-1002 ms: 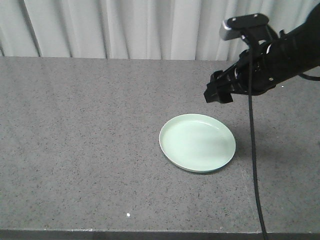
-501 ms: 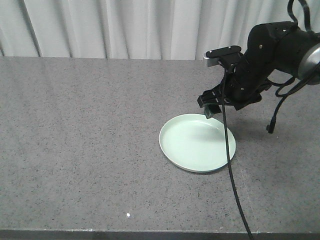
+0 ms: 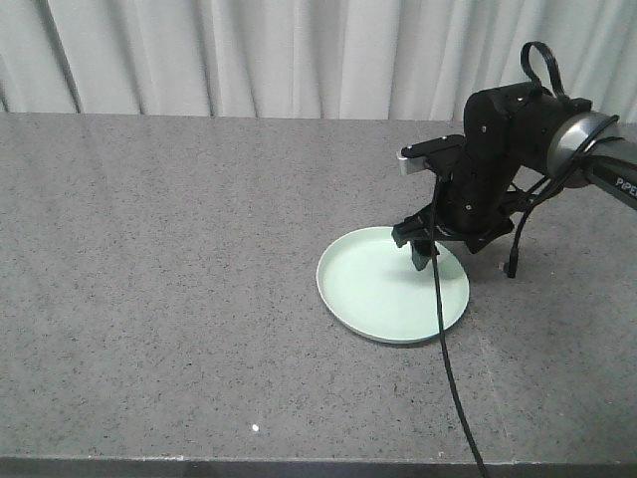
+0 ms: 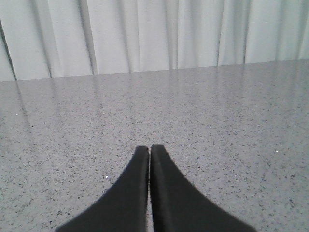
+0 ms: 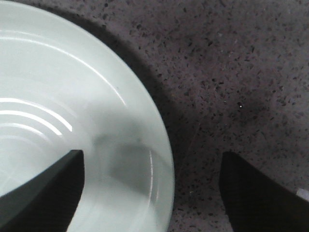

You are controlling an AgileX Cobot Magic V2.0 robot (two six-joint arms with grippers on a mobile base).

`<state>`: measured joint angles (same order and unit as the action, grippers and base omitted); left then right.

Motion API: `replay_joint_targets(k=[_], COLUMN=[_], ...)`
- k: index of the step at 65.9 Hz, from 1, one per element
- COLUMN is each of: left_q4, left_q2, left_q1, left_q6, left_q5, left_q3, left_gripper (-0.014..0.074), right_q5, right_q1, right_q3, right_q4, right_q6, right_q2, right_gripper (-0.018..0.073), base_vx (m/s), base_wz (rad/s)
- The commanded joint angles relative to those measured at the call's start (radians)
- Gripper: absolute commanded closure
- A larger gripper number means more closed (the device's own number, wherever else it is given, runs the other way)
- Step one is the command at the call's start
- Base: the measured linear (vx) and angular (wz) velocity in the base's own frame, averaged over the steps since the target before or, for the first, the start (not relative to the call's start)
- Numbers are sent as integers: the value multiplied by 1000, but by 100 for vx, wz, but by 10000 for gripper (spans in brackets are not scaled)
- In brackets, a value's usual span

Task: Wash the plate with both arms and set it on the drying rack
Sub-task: 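Lower the open right gripper onto the rim of the pale green plate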

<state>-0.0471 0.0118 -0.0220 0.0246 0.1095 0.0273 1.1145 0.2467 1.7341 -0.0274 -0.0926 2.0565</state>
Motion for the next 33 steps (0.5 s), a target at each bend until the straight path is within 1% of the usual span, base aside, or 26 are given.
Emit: replay_joint_targets(k=[1, 20, 33], left_q4=[-8, -8, -8], left_q2=[-5, -5, -5], left_q1=[-8, -8, -8], left_q6=[-4, -4, -4], left_q5=[-76, -76, -76], left_q3=[25, 25, 25], left_gripper=[603, 603, 603], right_q5=[-2, 7, 19], right_q1=[-4, -11, -11], right_q3=[28, 28, 28], right_q4=[-21, -25, -25], right_q6=[2, 13, 15], right_q2=[-50, -50, -41], right_gripper=[17, 20, 62], base_vx=[0, 0, 0], base_wz=[0, 0, 0])
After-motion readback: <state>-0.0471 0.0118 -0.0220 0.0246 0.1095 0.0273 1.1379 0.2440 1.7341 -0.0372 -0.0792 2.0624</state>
